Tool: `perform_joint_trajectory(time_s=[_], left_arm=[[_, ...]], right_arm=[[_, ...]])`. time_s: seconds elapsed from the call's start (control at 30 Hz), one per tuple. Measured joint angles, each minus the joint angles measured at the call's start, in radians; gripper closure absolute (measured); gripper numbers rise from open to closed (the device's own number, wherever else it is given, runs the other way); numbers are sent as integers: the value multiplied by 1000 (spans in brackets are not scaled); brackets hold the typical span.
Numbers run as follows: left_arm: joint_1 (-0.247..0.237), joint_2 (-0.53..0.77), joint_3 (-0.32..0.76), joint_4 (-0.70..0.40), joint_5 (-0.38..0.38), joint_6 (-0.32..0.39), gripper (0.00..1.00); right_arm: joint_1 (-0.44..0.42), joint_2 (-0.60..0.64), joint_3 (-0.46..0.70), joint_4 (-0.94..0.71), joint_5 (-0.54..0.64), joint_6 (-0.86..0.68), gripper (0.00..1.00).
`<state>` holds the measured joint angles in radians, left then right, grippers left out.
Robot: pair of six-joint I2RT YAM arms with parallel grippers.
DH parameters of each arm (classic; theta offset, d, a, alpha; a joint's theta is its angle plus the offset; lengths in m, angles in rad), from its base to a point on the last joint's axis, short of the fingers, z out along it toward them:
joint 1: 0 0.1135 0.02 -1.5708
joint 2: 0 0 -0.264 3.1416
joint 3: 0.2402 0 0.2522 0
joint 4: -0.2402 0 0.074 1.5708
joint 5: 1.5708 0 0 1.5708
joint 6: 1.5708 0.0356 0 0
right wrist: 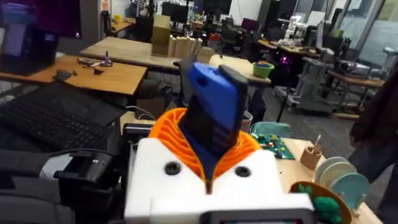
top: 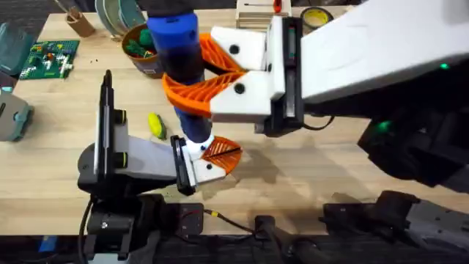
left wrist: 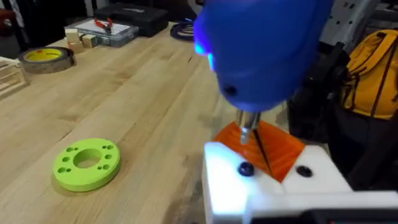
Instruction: Pick up the gripper from the table and insert it into the empty holder that is missing its gripper. Then pick up a screw, insert it into the mounting hole, and use the screwdriver to tighten it. Finally, clean up the table by picking up the vegetable and placing it into the bucket.
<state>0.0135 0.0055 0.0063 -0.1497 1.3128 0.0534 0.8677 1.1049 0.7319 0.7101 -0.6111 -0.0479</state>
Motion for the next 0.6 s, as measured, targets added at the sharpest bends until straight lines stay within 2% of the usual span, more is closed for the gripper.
perform_joint_trajectory(time_s=[0.6], left_arm=[[0, 0, 0, 1, -4, 0, 990]], right_arm=[[0, 29, -2, 10, -8, 30, 991]])
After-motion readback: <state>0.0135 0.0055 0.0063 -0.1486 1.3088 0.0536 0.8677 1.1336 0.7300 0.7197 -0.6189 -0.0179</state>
